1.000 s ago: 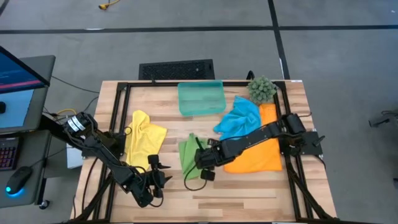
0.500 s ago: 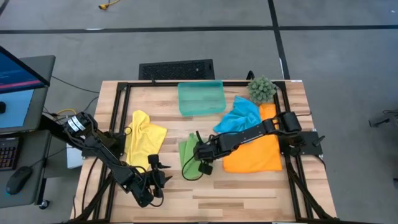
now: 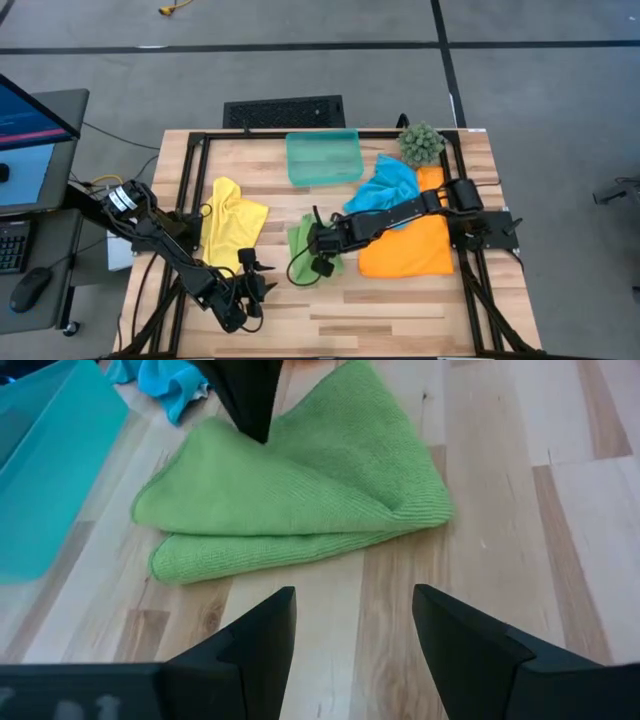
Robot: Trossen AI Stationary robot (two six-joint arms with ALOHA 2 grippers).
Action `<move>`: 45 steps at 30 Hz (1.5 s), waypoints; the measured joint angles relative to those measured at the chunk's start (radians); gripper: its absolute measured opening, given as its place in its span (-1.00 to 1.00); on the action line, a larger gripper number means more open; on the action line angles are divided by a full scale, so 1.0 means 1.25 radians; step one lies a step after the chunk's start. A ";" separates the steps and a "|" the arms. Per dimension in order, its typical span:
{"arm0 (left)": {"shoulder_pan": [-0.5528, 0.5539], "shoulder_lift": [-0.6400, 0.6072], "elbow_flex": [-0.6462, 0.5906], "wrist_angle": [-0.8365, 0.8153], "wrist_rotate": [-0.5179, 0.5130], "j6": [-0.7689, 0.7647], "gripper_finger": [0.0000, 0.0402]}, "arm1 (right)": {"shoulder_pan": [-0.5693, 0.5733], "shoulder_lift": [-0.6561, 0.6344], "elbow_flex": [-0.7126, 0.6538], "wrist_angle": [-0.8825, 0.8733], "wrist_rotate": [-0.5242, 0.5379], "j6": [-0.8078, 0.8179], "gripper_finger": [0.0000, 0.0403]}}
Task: Roll microfiber towels into tight, uniform cylinder then place into a basket
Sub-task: Roll the green microfiber cloth
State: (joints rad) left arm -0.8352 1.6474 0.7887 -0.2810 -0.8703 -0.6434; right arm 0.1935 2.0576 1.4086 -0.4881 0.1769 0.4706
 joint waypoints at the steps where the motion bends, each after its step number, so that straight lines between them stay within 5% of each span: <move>1: 0.000 0.000 0.000 0.000 0.000 -0.001 -0.02 | -0.004 0.001 -0.001 0.001 0.009 0.006 -0.94; 10: 0.000 0.000 0.000 -0.001 0.001 0.001 -0.02 | -0.026 0.001 0.000 0.183 0.042 0.015 -0.94; 20: 0.007 0.000 0.000 0.001 -0.007 -0.010 -0.02 | -0.027 -0.016 0.000 0.183 0.028 -0.027 -0.92; 34: 0.135 0.000 -0.002 0.008 -0.008 -0.281 -0.02 | -0.044 -0.047 -0.001 0.222 -0.004 -0.071 -0.91; 39: 0.190 0.000 -0.002 0.024 -0.003 -0.275 -0.02 | -0.032 -0.120 0.001 0.118 0.048 -0.116 -0.92; 45: 0.206 -0.001 0.004 0.053 0.015 -0.220 -0.02 | 0.048 -0.255 -0.040 -0.111 0.291 -0.118 -0.92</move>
State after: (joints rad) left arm -0.5777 1.6459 0.7939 -0.2146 -0.8516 -0.9180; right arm 0.2535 1.7383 1.3586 -0.6265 0.5404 0.3230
